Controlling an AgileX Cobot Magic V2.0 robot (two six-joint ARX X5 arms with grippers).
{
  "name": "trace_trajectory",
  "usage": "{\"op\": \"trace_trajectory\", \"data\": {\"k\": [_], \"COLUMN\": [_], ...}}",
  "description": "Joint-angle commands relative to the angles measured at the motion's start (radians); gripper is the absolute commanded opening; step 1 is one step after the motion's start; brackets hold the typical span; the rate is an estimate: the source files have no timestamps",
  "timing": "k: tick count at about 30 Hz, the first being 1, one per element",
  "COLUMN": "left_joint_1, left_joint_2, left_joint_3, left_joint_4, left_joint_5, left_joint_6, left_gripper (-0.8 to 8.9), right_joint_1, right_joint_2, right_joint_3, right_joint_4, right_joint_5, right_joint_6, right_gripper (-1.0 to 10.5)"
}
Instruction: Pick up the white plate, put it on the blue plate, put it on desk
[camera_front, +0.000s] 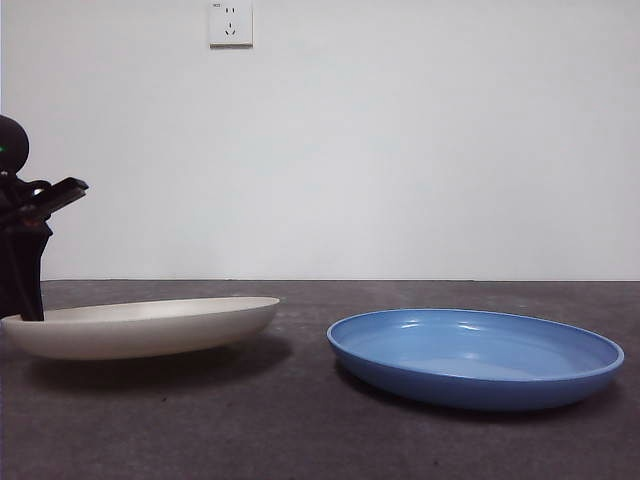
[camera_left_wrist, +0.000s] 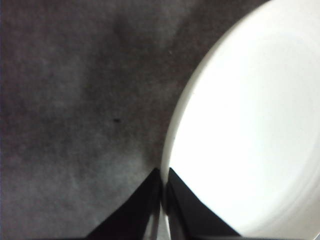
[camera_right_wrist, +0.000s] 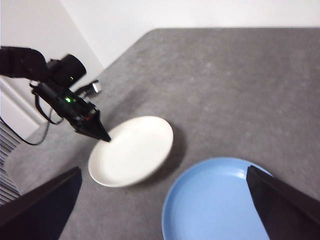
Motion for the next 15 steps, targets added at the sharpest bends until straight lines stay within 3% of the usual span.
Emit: {"op": "trace_trajectory", "data": {"k": [1,8,15], "left_joint_1": [-0.026,-0.171,-0.371], "left_joint_2": [0.016,0.012,0.012], "left_joint_3": [0.054,0.163,0.291], "left_joint_4": [-0.028,-0.092,-0.053], "left_joint_5": [0.002,0.002,0.0], "left_joint_6": [-0.008,-0.065,-0.151], "left_gripper": [0.11,0.11,0.11], "right_joint_1": [0.002,0.002,0.002], "right_joint_2": [-0.011,-0.054,-0.087], "right_joint_3": [0.047,0.127,0.196], "right_joint_4": [-0.04,-0.181,-0.312], "right_joint_5": [0.048,0.13,0.168], "right_joint_6": [-0.026,-0.067,-0.086], "right_gripper": [5.6,5.6,5.6]}}
